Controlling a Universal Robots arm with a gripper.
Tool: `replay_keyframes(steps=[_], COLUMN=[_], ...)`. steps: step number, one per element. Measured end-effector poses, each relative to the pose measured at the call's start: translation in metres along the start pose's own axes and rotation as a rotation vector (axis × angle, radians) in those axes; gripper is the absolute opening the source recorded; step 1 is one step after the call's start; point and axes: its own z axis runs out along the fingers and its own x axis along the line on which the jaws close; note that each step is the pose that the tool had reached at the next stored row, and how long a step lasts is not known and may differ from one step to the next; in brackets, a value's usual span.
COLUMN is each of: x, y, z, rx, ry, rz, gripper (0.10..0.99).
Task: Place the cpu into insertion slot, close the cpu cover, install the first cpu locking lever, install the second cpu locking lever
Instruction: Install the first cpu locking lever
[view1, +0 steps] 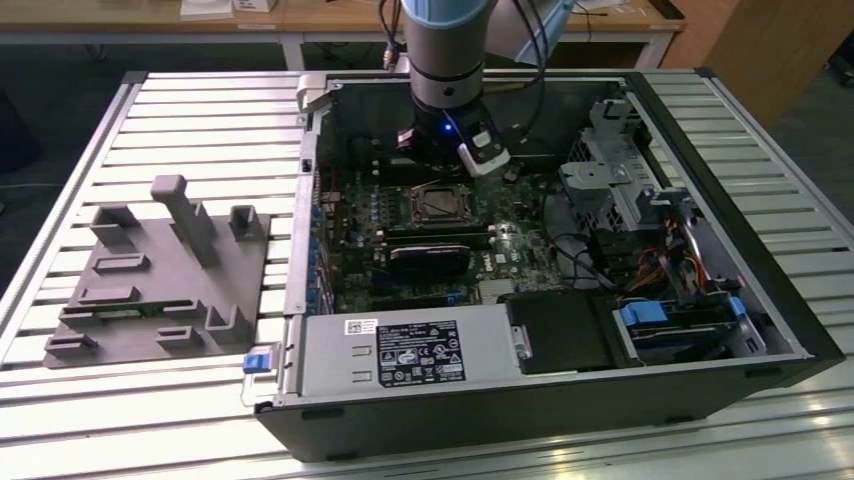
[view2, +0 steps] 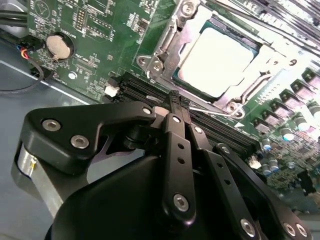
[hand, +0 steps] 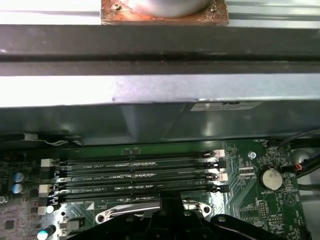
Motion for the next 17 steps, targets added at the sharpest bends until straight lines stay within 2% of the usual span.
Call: replay_keyframes(steps=[4,8,13,17], x=[0.0030,0.0059,0.0061,0.0066], y=[0.0008,0.0008,0.0005,0.0022], z=[0.0007,0.0013,0.0025,0.0033], rx=[0.002,0.009,0.021,0.023], ry=[-0.0085,-0.0166,-0.0345,-0.0419], rz=[0.006,0.023,0.085,0.108], gripper=[0.106,0.106,0.106,0.106])
